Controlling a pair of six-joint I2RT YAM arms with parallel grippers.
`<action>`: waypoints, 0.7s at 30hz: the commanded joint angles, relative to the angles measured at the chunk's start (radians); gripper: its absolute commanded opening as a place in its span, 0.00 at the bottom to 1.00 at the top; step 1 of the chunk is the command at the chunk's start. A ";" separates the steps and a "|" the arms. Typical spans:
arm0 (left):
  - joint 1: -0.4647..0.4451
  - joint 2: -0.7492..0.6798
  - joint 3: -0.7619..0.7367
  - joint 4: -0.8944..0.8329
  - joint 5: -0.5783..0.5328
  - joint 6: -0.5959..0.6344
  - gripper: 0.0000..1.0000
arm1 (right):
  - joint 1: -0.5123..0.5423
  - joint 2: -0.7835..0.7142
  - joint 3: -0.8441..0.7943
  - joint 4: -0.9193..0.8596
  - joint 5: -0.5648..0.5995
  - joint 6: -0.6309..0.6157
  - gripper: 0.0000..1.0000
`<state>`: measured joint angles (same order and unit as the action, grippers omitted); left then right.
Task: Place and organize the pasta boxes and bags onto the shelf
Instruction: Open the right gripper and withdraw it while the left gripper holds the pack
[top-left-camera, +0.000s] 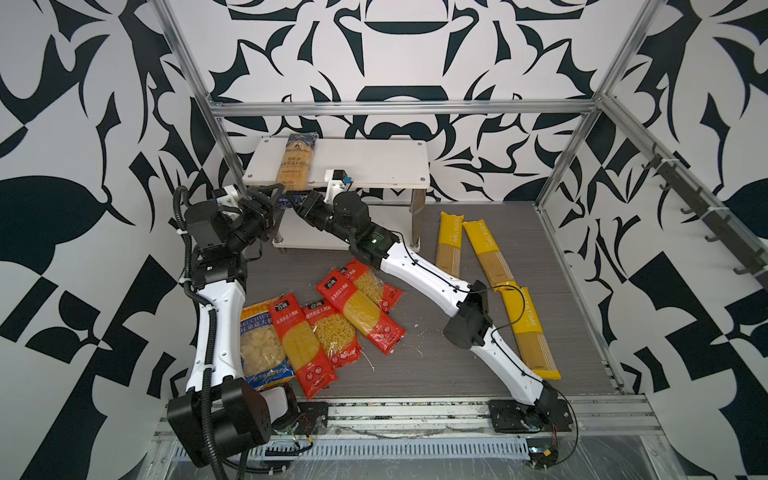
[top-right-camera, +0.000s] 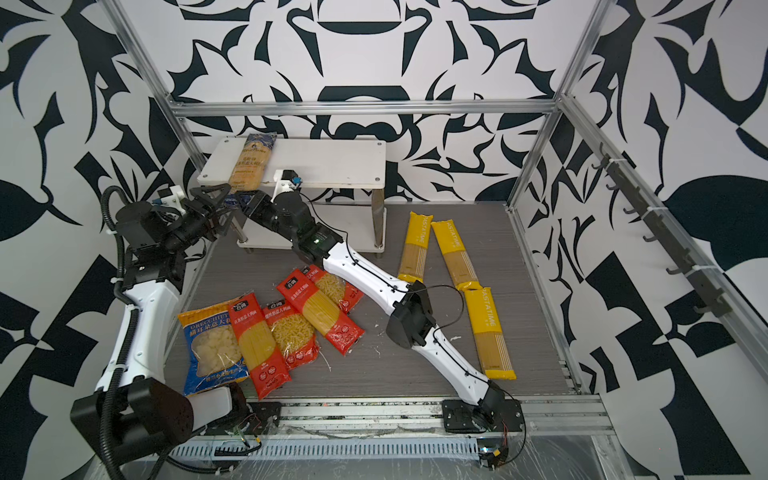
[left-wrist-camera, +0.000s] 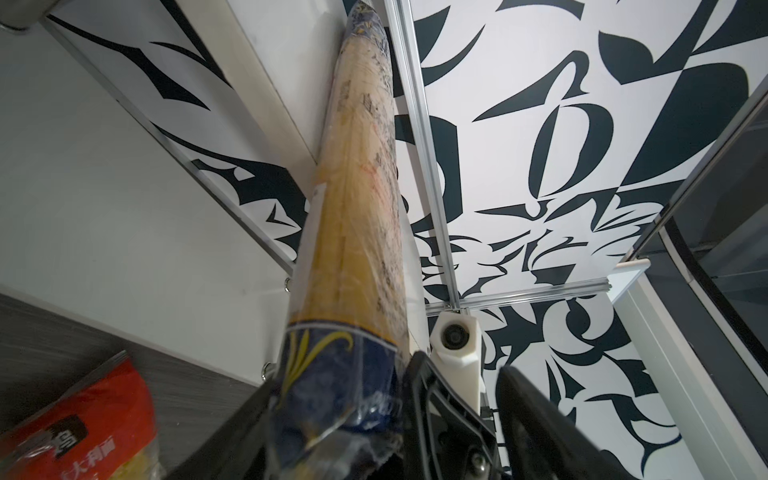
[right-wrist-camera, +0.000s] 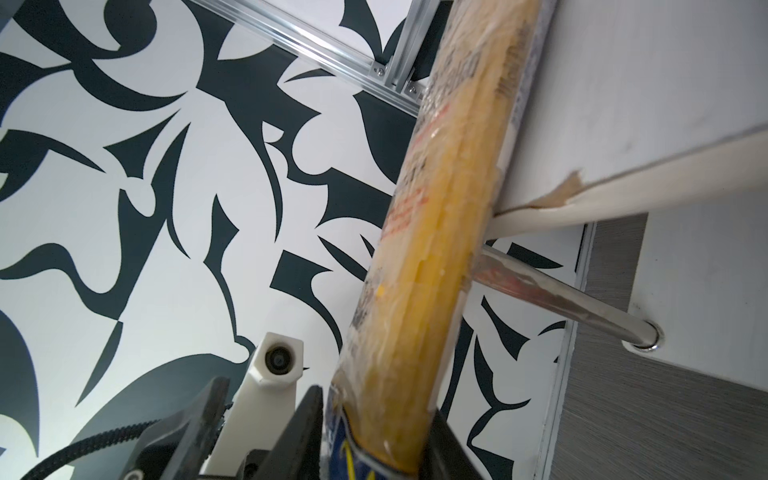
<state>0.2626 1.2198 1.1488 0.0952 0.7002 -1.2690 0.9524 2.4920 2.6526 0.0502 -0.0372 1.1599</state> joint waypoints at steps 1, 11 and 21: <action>-0.013 0.014 -0.016 0.077 -0.016 -0.026 0.79 | -0.004 -0.092 0.002 0.095 -0.014 -0.029 0.42; -0.065 0.029 -0.065 0.084 -0.064 -0.001 0.73 | -0.021 -0.227 -0.273 0.190 -0.054 -0.027 0.64; -0.062 0.033 -0.067 0.076 -0.117 0.032 0.37 | -0.045 -0.432 -0.622 0.306 -0.038 -0.062 0.65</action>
<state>0.1970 1.2491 1.0798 0.1608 0.6167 -1.2503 0.9150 2.1754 2.0995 0.2268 -0.0837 1.1324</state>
